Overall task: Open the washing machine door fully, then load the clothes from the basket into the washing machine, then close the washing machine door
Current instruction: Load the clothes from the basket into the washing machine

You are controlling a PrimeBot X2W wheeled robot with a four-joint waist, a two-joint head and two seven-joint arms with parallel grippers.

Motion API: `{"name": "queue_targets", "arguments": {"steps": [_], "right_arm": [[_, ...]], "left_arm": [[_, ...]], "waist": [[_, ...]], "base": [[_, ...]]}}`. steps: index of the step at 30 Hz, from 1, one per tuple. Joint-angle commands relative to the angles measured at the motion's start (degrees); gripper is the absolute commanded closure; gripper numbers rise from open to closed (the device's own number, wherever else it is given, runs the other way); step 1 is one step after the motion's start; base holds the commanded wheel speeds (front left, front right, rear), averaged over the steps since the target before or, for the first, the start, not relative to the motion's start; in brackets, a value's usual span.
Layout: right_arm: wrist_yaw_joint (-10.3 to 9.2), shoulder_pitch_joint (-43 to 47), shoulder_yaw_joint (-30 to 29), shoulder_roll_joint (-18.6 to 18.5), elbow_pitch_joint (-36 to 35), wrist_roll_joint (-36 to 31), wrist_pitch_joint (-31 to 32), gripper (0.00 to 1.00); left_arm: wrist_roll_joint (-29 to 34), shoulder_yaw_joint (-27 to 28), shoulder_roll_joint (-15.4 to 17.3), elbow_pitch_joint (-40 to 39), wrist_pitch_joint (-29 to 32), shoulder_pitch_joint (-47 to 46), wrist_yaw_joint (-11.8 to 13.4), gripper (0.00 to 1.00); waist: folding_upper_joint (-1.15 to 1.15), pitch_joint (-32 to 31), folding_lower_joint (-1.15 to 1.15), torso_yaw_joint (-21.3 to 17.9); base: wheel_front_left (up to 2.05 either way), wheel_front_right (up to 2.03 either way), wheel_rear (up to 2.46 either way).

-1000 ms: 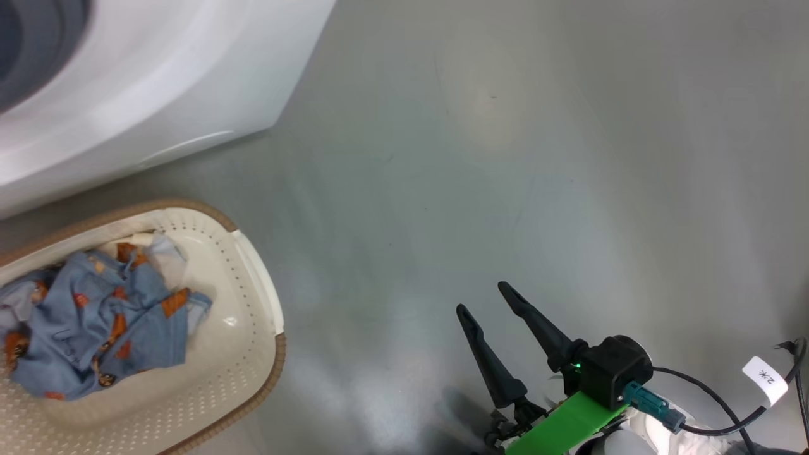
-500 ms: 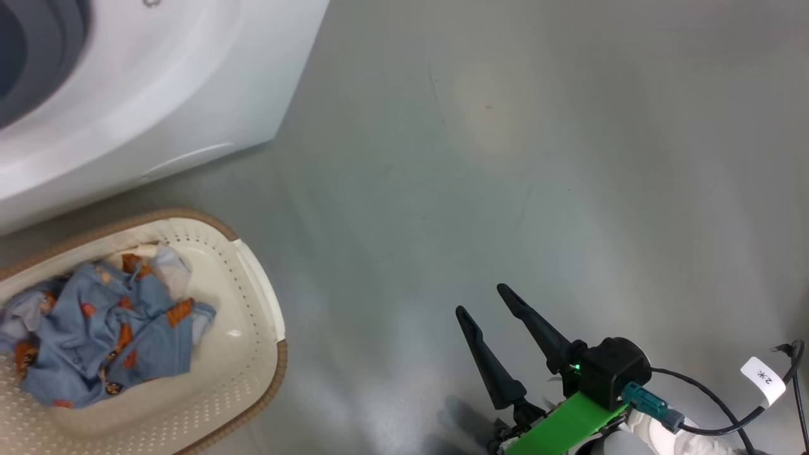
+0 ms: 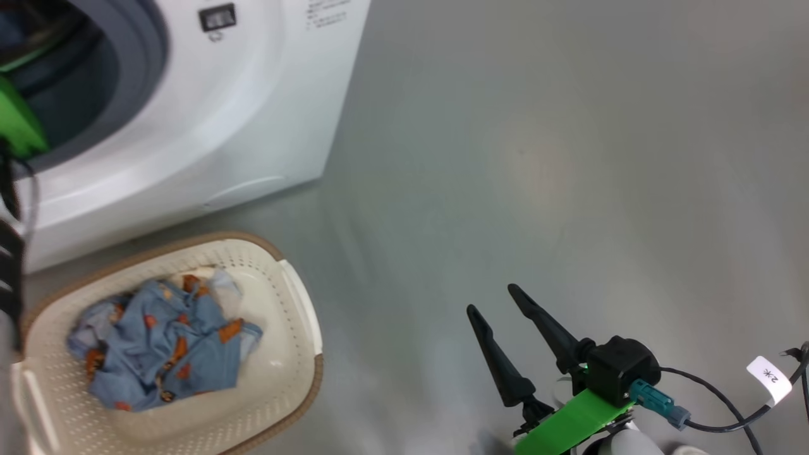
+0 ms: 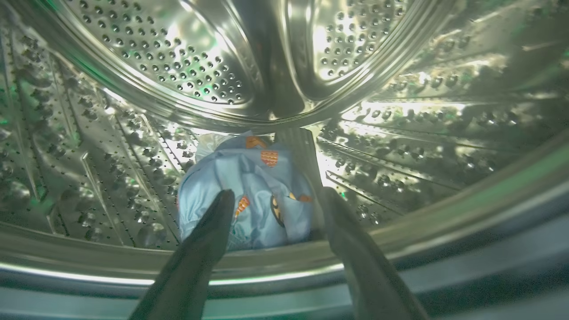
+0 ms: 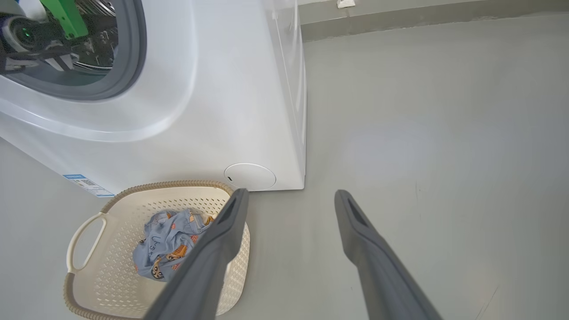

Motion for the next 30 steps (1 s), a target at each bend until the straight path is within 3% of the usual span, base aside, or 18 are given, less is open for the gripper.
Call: {"name": "queue_targets", "arguments": {"steps": [1,6,19,30], "right_arm": [[0.09,0.42,0.8,-0.73,-0.77,-0.26,-0.28,0.0],[0.09,1.35,0.1,-1.38,-0.58,-0.39,-0.28,0.0],[0.09,5.77,-5.48,-3.21,-1.51,-1.39,-0.28,0.0],[0.09,9.18,-7.39,-5.84,-2.44,-1.97,-0.28,0.0]], "left_arm": [[-0.71,1.28,1.56,-2.17,-0.64,2.13,-0.37,0.0],[-2.25,2.7,-1.07,-8.29,-0.75,8.92,-0.76,0.0],[-2.69,5.92,-10.84,-33.91,-0.78,40.18,0.18,0.0],[-2.45,5.46,-13.42,-49.09,-0.78,60.72,1.94,0.0]], "waist": [[0.0,-3.94,0.0,3.16],[0.0,-7.36,0.0,5.37],[0.0,-17.41,0.0,12.13],[0.0,-23.12,0.0,15.46]], "base": [[0.0,0.0,0.0],[0.0,0.0,0.0],[0.0,0.0,0.0],[0.0,0.0,0.0]]}}
